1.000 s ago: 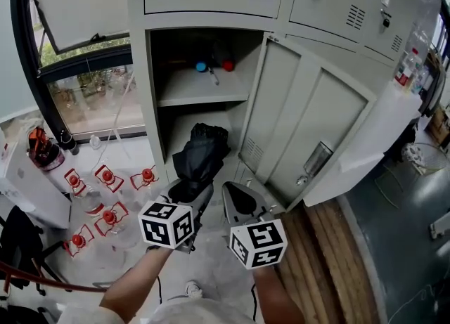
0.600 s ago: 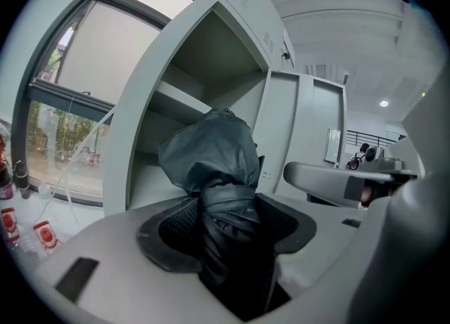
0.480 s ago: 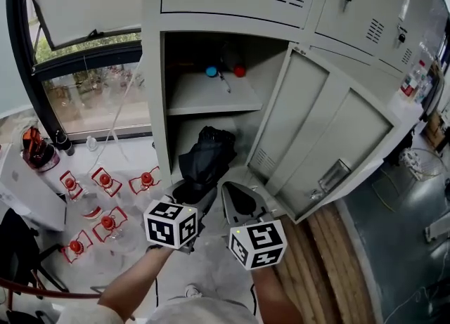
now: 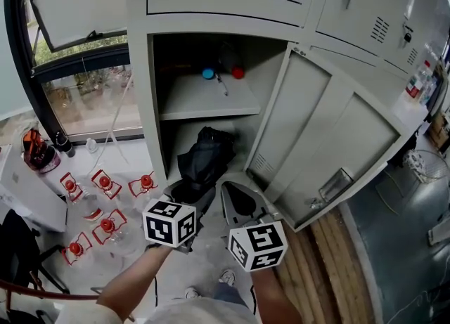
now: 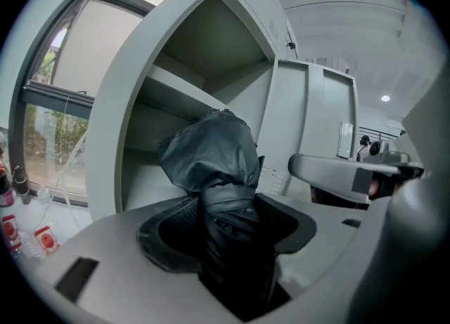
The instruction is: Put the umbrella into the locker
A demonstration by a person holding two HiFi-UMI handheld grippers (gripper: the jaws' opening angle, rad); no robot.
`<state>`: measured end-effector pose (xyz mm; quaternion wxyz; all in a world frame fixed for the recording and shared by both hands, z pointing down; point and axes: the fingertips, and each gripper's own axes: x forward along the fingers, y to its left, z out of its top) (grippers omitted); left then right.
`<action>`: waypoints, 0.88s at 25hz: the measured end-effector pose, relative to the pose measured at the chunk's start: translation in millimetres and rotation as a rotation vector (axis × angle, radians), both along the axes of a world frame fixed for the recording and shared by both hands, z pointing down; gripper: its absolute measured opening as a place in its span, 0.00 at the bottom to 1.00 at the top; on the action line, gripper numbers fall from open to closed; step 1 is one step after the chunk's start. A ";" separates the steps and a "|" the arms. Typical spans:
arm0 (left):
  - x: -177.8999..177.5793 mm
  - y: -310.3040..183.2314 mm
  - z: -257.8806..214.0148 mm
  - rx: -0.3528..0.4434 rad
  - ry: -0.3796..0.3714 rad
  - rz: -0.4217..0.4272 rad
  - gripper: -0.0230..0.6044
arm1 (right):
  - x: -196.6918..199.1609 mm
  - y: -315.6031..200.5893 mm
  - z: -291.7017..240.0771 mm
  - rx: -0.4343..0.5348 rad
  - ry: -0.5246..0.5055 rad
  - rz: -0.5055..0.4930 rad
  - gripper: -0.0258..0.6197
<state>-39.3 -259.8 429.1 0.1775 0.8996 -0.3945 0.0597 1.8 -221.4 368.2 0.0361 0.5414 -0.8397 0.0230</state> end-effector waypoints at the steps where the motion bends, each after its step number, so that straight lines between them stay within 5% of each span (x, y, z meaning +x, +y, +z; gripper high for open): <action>1: 2.1 -2.9 -0.7 0.001 -0.002 -0.005 0.44 | 1.8 -3.1 0.7 0.000 -0.004 -0.006 0.04; 22: 27.5 -60.9 -1.2 0.003 -0.076 -0.139 0.44 | 21.9 -65.0 -8.1 0.011 -0.097 -0.178 0.04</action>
